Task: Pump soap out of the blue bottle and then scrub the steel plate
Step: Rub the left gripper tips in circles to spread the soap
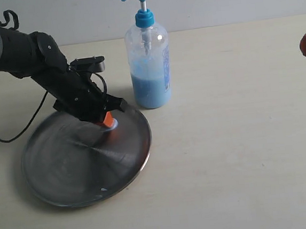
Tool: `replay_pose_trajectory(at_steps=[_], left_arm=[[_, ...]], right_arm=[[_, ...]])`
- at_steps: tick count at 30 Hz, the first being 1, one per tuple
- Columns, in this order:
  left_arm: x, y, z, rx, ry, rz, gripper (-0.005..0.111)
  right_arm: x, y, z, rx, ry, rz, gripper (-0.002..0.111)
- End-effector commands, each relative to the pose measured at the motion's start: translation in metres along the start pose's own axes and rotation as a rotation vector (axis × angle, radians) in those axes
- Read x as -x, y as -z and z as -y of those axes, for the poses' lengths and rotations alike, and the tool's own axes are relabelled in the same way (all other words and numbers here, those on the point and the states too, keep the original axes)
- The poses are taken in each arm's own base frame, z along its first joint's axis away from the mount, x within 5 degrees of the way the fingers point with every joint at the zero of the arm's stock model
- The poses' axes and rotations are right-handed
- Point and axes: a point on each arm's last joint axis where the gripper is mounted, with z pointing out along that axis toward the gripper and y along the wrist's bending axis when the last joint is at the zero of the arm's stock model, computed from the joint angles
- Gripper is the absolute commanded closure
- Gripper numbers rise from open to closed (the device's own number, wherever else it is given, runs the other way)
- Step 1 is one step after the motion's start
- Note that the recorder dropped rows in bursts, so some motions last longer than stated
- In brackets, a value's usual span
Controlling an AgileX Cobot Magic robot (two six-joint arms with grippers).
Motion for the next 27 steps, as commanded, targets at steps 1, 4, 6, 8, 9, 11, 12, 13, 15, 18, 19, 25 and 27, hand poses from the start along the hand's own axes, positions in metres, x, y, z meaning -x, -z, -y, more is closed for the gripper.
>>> replay_pose_trajectory(at_steps=[1, 4, 6, 8, 9, 11, 12, 13, 15, 18, 19, 25, 27], left_arm=[[0.000, -0.011, -0.002, -0.003, 0.030, 0.003, 0.107], [-0.001, -0.017, -0.005, 0.004, 0.034, 0.003, 0.107], [0.000, -0.019, -0.006, 0.011, 0.034, 0.011, 0.107], [0.000, -0.020, -0.007, 0.017, 0.027, 0.011, 0.107], [0.000, -0.020, -0.007, 0.018, 0.028, 0.011, 0.107], [-0.001, -0.020, -0.009, 0.029, 0.024, 0.008, 0.107], [-0.001, -0.019, -0.010, 0.039, 0.026, 0.006, 0.107], [0.000, -0.018, -0.012, 0.048, 0.022, -0.001, 0.107], [0.001, -0.016, -0.014, 0.072, 0.017, -0.020, 0.107], [0.005, -0.010, -0.015, 0.099, -0.022, -0.061, 0.107], [0.006, -0.007, -0.014, 0.099, -0.033, -0.077, 0.107], [0.010, 0.004, -0.008, 0.074, -0.058, -0.177, 0.107], [0.009, 0.005, -0.007, 0.064, -0.050, -0.188, 0.107]], right_arm=[[-0.001, 0.001, 0.000, -0.003, 0.004, 0.004, 0.108], [-0.001, 0.001, 0.000, -0.003, 0.004, 0.004, 0.108], [-0.001, 0.001, 0.000, -0.003, 0.004, 0.004, 0.108], [-0.001, 0.001, 0.000, -0.002, 0.002, 0.004, 0.108], [-0.001, 0.001, 0.000, -0.002, 0.002, 0.004, 0.108], [-0.001, 0.001, 0.000, -0.002, 0.002, 0.004, 0.108], [-0.001, 0.001, 0.000, -0.001, 0.000, 0.005, 0.108], [-0.001, 0.001, 0.000, -0.001, 0.000, 0.005, 0.108], [-0.001, 0.001, 0.000, -0.001, 0.000, 0.005, 0.108], [-0.001, 0.001, 0.000, -0.002, 0.002, 0.004, 0.108], [-0.001, 0.001, 0.000, -0.002, 0.002, 0.004, 0.108], [-0.001, 0.001, 0.000, -0.002, 0.002, 0.004, 0.108], [-0.001, 0.001, 0.000, -0.003, 0.005, 0.004, 0.108]])
